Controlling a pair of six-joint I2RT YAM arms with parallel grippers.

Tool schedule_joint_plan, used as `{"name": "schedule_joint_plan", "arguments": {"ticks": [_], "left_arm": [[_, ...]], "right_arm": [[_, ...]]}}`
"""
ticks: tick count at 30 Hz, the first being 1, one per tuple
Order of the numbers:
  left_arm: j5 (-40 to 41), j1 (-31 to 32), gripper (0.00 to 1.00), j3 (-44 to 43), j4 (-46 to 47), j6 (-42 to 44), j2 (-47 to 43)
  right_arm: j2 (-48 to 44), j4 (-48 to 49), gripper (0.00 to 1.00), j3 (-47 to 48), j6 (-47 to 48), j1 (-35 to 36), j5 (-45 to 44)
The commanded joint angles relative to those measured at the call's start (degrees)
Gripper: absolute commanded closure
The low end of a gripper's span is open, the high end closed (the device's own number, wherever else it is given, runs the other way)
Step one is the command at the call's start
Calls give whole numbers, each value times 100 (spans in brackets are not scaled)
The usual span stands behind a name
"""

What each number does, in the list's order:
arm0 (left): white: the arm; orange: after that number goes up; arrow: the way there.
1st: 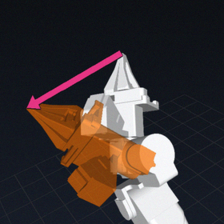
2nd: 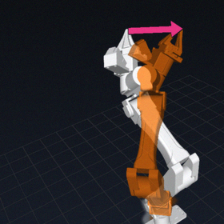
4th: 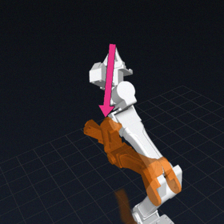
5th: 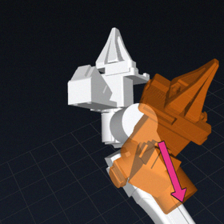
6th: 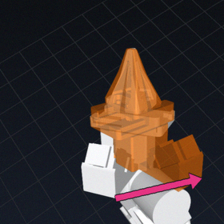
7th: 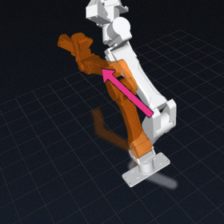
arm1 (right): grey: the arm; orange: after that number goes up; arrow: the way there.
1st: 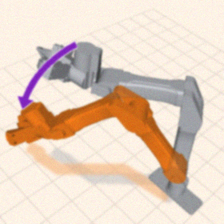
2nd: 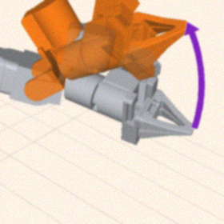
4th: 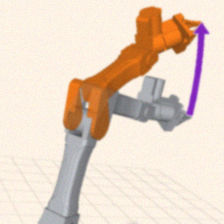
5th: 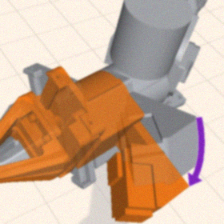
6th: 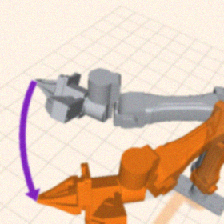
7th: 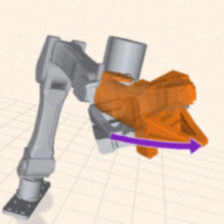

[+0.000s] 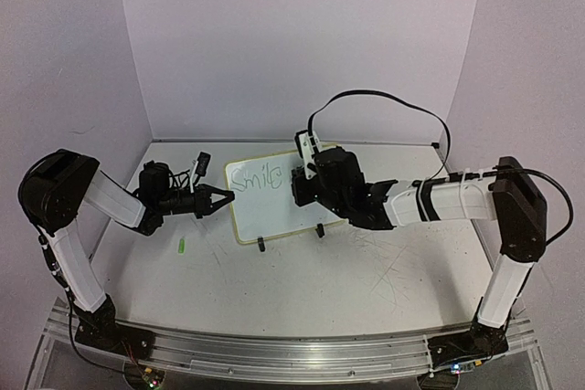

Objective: Write a sentence on the whiteboard

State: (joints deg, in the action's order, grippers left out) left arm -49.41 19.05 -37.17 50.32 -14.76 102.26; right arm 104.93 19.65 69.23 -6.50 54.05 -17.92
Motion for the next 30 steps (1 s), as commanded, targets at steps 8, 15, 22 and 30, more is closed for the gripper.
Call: {"name": "schedule_joint_plan", "arguments": {"ticks": [8, 15, 22, 30], "left_arm": [[493, 30, 100, -76, -571, 562, 32], [502, 30, 100, -76, -584, 579, 22], [494, 38, 100, -82, -601, 588, 19], [494, 37, 100, -93, -617, 604, 13]], "right_arm": [[230, 294, 100, 372, 22, -36, 110], [333, 301, 100, 458, 9, -46, 161], [437, 253, 100, 586, -18, -78, 123], [450, 166, 100, 553, -105, -137, 12]]}}
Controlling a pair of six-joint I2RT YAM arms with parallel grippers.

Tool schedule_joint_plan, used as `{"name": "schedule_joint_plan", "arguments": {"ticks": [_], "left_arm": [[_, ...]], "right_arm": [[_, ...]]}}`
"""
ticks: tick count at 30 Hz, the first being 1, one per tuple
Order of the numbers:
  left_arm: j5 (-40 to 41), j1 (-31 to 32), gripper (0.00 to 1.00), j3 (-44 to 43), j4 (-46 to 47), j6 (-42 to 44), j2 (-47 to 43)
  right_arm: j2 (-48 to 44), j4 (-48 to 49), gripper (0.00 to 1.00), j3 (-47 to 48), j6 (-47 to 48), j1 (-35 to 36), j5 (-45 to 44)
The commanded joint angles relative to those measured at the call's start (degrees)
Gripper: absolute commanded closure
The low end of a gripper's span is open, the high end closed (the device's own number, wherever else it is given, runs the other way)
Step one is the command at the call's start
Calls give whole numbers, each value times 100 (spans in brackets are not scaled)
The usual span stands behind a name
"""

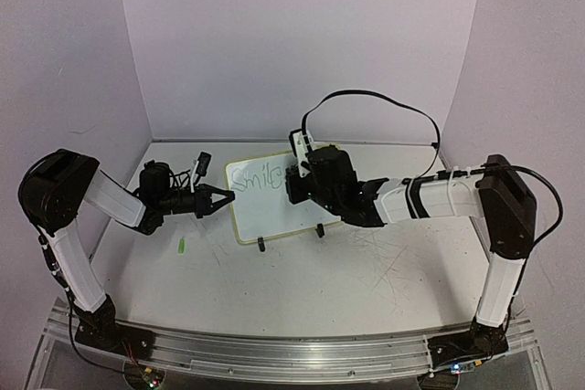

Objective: Write a sentence on the whiteboard

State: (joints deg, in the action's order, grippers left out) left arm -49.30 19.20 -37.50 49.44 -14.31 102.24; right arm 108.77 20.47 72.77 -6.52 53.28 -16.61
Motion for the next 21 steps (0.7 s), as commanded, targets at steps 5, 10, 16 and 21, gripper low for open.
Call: {"name": "schedule_joint_plan", "arguments": {"ticks": [5, 10, 16, 21], "left_arm": [[479, 25, 100, -64, -538, 567, 19], [482, 22, 100, -64, -545, 577, 25], [480, 31, 100, -73, -554, 587, 33], [486, 31, 100, -80, -572, 591, 37]], "right_arm": [[94, -18, 100, 191, -143, -84, -276], [74, -174, 100, 130, -180, -85, -474], [-27, -288, 100, -8, -247, -77, -418], [-129, -322, 100, -18, -315, 139, -66]]}}
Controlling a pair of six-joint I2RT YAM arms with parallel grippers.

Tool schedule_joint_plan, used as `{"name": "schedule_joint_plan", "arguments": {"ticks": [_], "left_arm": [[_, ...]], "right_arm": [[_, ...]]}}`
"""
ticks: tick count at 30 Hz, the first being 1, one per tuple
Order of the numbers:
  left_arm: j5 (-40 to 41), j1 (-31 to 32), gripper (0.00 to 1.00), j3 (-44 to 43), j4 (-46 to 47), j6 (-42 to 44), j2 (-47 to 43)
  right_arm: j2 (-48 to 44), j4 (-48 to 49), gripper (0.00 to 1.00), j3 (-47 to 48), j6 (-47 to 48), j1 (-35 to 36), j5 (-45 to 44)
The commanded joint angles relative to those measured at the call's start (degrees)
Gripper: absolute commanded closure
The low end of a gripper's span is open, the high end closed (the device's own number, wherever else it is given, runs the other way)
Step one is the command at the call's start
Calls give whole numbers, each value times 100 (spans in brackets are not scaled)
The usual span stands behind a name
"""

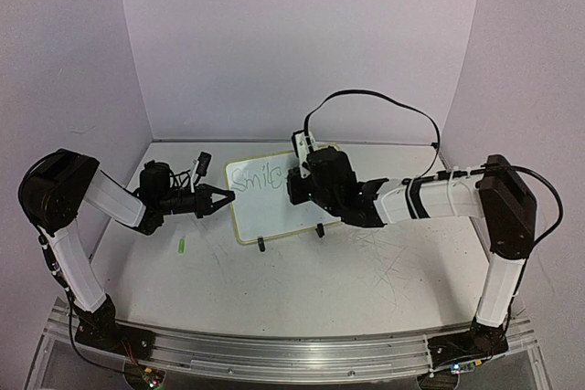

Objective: Write a sentence on the whiteboard

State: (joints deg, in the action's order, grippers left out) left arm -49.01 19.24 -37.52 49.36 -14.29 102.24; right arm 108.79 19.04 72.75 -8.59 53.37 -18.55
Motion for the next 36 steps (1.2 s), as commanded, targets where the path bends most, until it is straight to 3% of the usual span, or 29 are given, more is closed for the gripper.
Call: {"name": "schedule_joint_plan", "arguments": {"ticks": [1, 5, 10, 36], "left_arm": [[462, 28, 100, -75, -573, 596, 30], [488, 29, 100, -69, -598, 620, 24], [492, 28, 100, -67, -621, 640, -1], [665, 56, 100, -149, -814, 909, 105]], "right_arm": [[-247, -121, 100, -38, -97, 195, 295], [-1089, 535, 100, -289, -210, 315, 967], [-1653, 554, 100, -453, 163, 203, 306], [-1000, 249, 100, -642, 649, 13, 231]]}}
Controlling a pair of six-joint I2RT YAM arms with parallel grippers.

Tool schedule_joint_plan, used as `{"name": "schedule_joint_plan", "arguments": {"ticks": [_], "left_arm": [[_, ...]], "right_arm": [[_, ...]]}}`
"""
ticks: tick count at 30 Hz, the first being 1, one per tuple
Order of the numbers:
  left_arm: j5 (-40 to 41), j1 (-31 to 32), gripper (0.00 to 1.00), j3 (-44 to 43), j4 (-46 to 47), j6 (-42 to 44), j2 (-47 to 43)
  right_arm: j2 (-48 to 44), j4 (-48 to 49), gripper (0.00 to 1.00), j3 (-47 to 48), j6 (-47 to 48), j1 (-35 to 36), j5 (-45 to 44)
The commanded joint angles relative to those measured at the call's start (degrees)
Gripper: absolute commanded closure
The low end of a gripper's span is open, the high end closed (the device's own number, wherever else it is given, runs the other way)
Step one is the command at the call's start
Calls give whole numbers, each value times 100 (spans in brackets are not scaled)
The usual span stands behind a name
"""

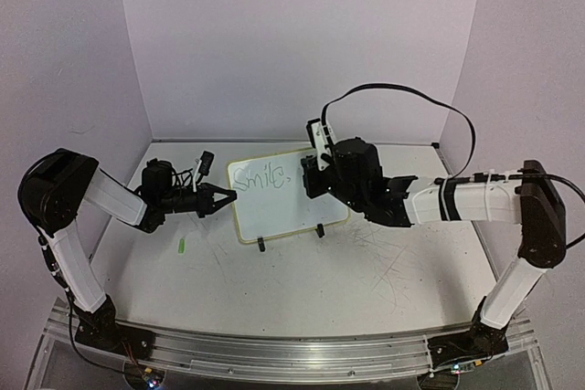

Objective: Write a sentence on the whiteboard

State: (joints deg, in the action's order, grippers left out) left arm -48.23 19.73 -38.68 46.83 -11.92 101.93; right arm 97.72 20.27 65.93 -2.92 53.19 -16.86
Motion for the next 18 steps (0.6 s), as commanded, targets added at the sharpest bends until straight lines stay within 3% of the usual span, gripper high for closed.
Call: {"name": "schedule_joint_plan", "arguments": {"ticks": [1, 18], "left_arm": [[586, 6, 100, -32, -561, 678, 127], [576, 14, 100, -28, -579, 692, 134]], "right_arm": [[122, 122, 100, 28, 81, 33, 113], [352, 300, 100, 130, -179, -121, 122]]}}
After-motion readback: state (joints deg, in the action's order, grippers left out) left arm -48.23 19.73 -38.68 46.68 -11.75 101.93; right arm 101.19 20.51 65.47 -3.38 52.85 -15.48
